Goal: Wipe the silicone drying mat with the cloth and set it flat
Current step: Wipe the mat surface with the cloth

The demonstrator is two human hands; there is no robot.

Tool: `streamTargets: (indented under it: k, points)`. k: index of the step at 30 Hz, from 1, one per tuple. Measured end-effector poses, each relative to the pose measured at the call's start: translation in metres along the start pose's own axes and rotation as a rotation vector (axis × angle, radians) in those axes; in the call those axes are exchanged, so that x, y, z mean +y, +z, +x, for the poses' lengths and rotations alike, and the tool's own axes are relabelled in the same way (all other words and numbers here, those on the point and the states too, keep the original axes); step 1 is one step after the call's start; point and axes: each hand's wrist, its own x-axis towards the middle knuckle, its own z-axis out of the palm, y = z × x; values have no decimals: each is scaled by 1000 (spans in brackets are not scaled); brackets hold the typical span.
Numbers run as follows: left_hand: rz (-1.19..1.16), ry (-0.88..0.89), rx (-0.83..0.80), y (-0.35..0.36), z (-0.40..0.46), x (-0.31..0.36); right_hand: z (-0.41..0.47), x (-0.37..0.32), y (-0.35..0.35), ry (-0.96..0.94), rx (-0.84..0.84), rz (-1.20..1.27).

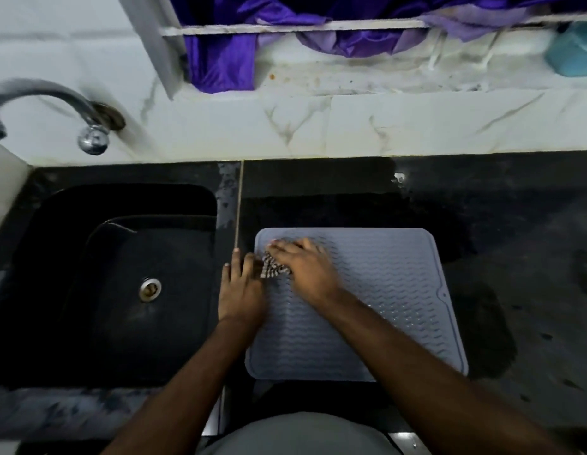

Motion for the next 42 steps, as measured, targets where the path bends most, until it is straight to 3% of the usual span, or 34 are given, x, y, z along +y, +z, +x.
streamTargets:
  k: [3, 13, 23, 29, 35, 42]
  points:
    - [-4, -78, 24, 1, -4, 3, 8, -11, 20, -102, -106, -130]
    - [-10, -100, 3, -2, -8, 9, -10, 38, -3, -170, -179, -383]
    - [62, -83, 12, 4, -11, 14, -72, 130, -41, -63, -76, -517]
    - [154, -33, 71, 3, -9, 22, -88, 134, -38, 22, 29, -453]
    - [99, 204, 38, 5, 4, 38, -91, 146, -35, -24, 18, -479]
    - [103, 167, 19, 2, 10, 43, -130, 196, -63, 42, 49, -531]
